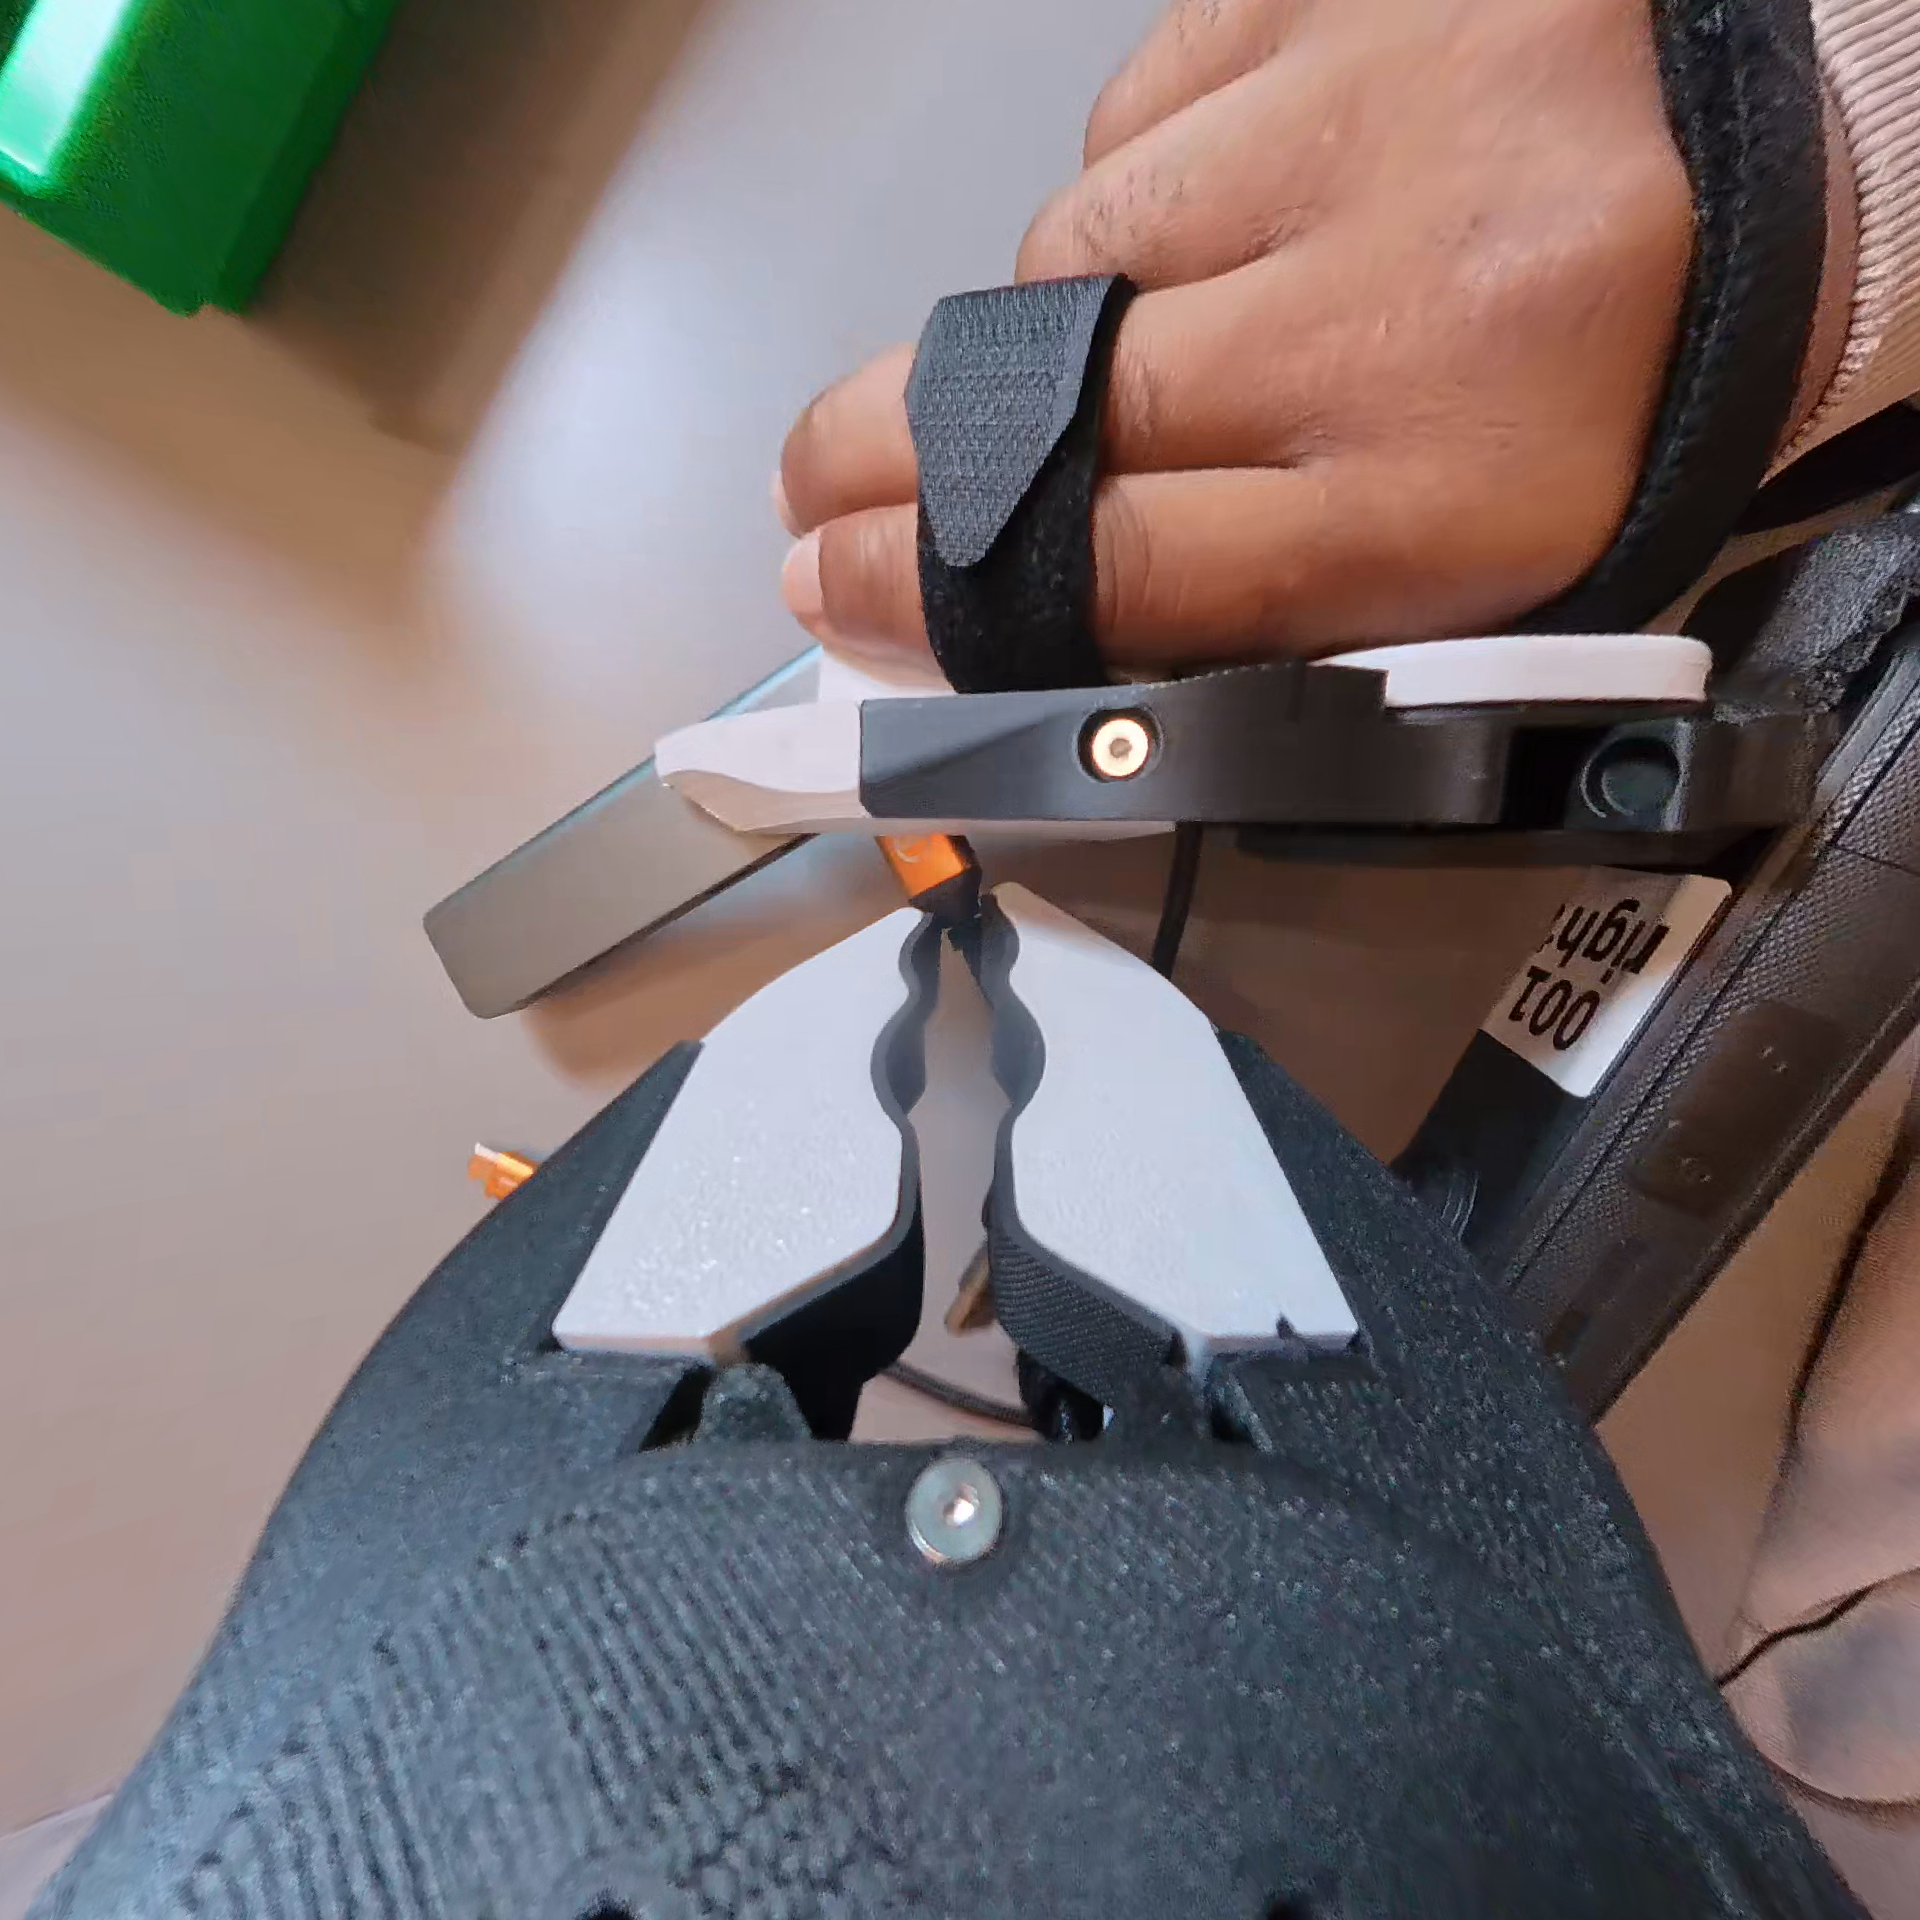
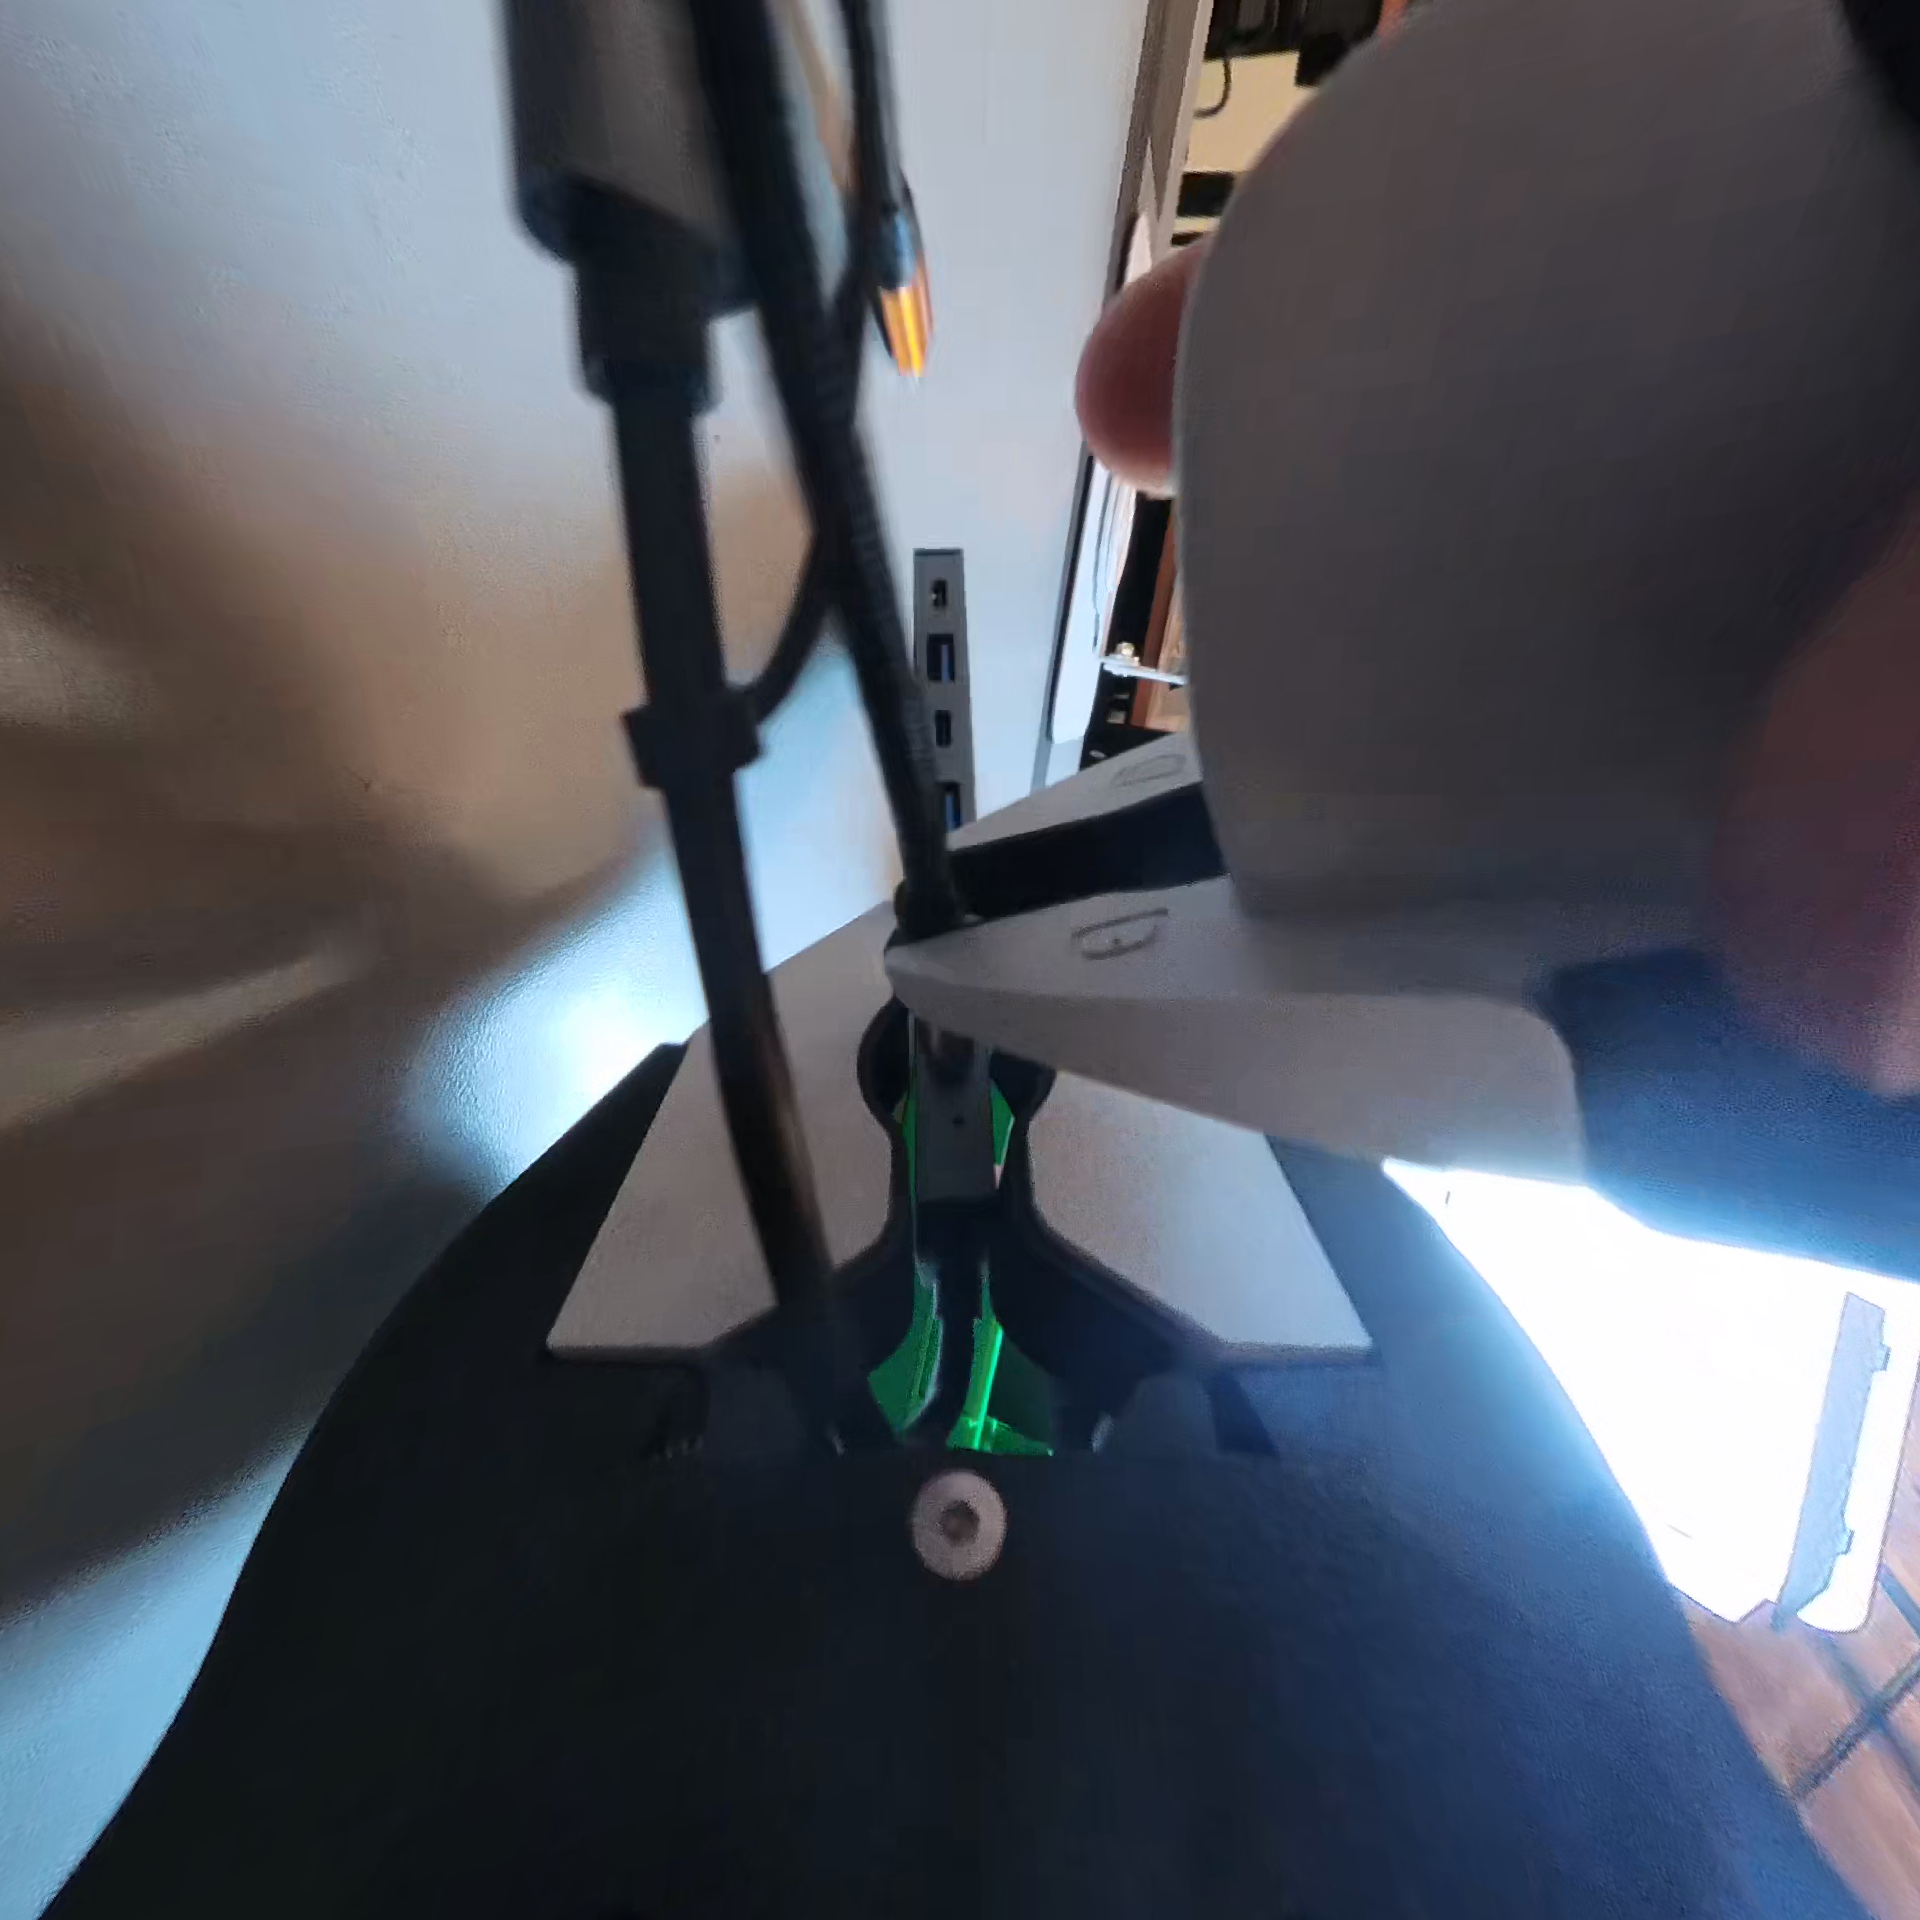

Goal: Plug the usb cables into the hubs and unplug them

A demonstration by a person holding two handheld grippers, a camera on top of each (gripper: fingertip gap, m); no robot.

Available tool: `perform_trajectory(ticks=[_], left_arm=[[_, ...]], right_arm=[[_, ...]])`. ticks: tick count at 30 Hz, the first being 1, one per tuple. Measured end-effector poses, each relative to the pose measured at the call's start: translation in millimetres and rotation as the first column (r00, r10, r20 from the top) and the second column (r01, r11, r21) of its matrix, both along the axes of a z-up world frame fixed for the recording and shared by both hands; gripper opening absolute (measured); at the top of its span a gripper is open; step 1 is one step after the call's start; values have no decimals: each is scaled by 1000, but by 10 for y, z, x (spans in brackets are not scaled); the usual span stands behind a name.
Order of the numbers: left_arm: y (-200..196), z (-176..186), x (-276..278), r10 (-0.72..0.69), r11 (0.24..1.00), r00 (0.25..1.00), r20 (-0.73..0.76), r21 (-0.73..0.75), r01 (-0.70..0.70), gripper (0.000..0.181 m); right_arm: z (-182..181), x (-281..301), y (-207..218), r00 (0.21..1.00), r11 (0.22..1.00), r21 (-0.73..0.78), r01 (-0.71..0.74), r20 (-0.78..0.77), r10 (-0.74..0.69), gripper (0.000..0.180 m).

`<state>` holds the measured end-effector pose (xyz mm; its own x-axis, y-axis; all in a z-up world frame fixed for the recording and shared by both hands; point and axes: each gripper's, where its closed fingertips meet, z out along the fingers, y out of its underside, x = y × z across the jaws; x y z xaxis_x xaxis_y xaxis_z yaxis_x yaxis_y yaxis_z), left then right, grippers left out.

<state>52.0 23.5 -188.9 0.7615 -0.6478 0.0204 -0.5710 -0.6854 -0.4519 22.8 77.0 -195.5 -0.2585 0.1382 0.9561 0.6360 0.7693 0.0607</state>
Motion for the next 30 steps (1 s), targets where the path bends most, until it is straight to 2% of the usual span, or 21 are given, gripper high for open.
perform_trajectory(ticks=[3,8,12,14,17,20,21,27,30], left_arm=[[8,4,3,-4,1000,1000,1,15,4,7],[-6,165,-1,-26,998,995,99,67,19,8],[-104,371,-77,-106,987,985,136,132,88,7],[-174,488,-87,-163,977,972,170,163,135,7],[-268,631,-88,-218,966,949,228,188,176,7],[-316,648,-71,-245,962,935,258,186,200,7],[-322,628,-62,-249,962,933,261,180,207,7],[-309,639,-59,-245,962,918,312,193,191,8],[-249,619,-160,-222,958,949,225,234,168,14]], right_arm=[[0,15,0,1000,1000,-12,2,-1,-2,10],[128,10,-8,997,997,-68,-30,-75,25,11],[341,8,-122,972,975,-150,-162,-197,131,12],[455,30,-217,939,940,-212,-266,-280,202,13],[555,98,-339,882,843,-340,-416,-376,283,15],[560,147,-417,842,800,-326,-503,-394,369,16],[546,147,-457,838,791,-332,-514,-391,380,12],[535,167,-464,869,812,-344,-472,-336,363,11],[527,157,-454,885,823,-357,-442,-323,336,11]])
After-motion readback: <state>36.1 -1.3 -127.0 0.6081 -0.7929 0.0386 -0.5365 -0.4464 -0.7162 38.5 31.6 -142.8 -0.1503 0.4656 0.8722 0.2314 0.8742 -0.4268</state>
